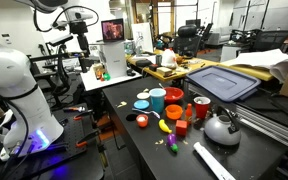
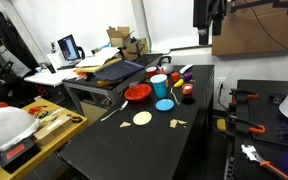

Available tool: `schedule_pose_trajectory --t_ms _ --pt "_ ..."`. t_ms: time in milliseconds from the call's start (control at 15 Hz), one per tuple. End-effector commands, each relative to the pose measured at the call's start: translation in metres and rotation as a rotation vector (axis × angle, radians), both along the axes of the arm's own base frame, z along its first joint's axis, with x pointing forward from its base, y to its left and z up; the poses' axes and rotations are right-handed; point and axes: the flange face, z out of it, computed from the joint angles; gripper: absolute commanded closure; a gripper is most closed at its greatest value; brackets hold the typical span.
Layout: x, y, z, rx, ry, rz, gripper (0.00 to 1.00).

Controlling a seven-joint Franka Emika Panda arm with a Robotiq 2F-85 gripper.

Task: Move the left fork to the right front

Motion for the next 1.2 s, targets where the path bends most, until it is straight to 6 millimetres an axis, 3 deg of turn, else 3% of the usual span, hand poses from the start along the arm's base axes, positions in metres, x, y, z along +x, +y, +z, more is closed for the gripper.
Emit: schedule_pose_trajectory --t_ms 0,400,933,1133 --pt "0.002 0.009 0.002 -0.011 0.013 0.021 0.0" --pt "0.019 0.023 -0.013 -0.027 0.015 0.03 0.0" --pt "0.075 0.066 -0.038 -0.023 -0.048 0.057 0.0" --pt "0.098 0.073 -0.045 -0.049 -0.061 0.067 0.0"
